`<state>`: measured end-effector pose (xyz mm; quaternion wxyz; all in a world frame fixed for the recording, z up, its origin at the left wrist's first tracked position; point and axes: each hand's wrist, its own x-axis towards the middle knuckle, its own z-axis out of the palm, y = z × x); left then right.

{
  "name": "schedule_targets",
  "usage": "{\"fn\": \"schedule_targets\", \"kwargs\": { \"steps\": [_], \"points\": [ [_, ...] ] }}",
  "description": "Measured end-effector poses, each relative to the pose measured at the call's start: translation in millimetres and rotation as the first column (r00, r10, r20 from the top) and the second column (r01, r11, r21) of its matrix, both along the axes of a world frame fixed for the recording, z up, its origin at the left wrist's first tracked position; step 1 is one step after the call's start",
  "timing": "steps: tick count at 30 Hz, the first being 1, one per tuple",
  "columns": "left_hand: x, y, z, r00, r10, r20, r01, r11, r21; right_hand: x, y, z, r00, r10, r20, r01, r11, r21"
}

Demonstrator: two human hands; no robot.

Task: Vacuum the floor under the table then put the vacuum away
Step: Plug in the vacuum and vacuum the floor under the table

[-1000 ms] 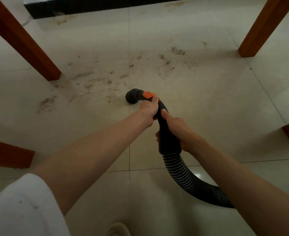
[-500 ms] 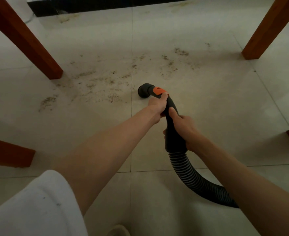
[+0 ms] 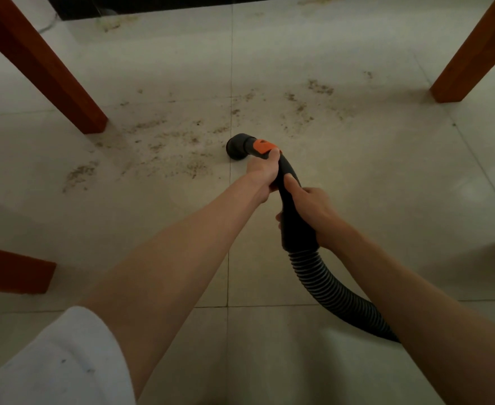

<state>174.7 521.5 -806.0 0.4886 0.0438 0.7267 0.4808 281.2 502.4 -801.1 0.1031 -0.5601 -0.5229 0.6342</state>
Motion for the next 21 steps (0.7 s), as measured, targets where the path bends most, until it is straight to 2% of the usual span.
{"fn": "schedule_targets", "kwargs": {
  "steps": [10,17,21],
  "points": [
    [-3.3,15.9,-6.3,1.0,0.015,-0.017,-0.014,1.0,0.024,-7.3,15.7,-15.1,0.992,0.054,0.113,-0.07,0.987,0.144],
    [-3.0,3.8,-15.9,0.994,0.051,-0.095,-0.052,0.999,-0.009,-2.8,10.8,-8.1,0.993,0.112,0.043,-0.115,0.992,0.059],
    [1.8,-8.5,-15.4,0.995,0.069,-0.074,-0.07,0.998,-0.01,3.3,5.0,0.1,0.989,0.149,0.015,-0.15,0.989,0.002]
  ]
}}
